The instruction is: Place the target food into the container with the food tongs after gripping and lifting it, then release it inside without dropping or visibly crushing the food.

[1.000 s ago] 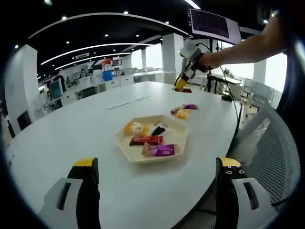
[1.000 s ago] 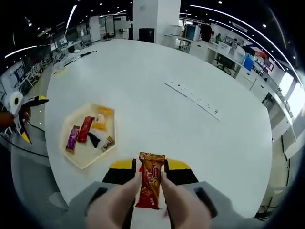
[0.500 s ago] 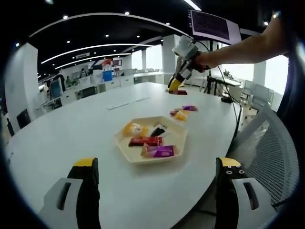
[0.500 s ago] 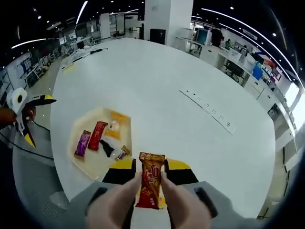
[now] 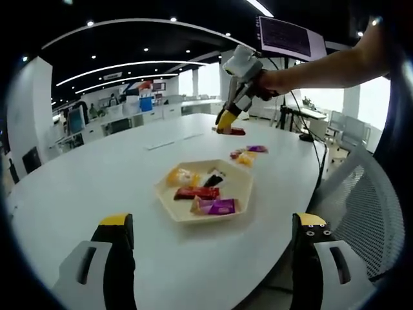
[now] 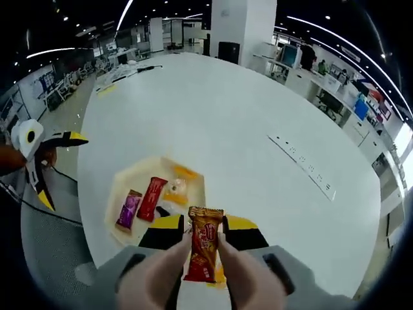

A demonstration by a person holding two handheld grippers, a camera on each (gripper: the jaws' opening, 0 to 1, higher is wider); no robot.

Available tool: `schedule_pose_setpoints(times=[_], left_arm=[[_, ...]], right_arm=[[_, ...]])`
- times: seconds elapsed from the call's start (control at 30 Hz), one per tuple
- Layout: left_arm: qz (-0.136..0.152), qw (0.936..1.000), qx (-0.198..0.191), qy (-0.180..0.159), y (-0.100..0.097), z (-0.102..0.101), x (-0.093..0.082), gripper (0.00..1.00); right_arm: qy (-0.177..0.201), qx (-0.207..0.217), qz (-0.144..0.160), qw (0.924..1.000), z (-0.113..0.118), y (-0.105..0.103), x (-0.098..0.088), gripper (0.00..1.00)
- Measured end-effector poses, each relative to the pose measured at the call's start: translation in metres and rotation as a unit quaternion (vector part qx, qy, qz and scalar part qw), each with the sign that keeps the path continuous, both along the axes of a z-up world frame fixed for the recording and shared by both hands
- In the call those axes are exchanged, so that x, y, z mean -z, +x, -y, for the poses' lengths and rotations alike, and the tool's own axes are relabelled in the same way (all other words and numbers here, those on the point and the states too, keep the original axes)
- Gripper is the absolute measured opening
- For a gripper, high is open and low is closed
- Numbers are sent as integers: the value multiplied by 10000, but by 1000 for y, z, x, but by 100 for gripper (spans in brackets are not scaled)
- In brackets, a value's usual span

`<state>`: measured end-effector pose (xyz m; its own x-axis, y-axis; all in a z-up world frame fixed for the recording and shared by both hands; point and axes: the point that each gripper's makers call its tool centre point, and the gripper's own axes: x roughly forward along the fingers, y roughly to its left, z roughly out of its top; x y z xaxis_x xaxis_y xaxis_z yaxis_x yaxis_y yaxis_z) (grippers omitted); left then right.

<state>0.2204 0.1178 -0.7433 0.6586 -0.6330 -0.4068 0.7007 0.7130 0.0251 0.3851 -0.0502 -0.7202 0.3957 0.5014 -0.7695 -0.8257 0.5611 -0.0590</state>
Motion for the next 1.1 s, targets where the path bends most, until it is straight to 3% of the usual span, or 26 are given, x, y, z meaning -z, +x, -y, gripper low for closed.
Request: schedule_pose_setpoints(times=[0.47, 1.1], left_arm=[[12, 10000, -79, -55, 3, -3, -2, 99], [74, 9999, -83, -78, 2, -3, -4, 99]], right_arm=[[147, -314, -39, 9994, -43, -14, -12, 23], [187, -754, -29, 9970, -84, -41, -24, 23]])
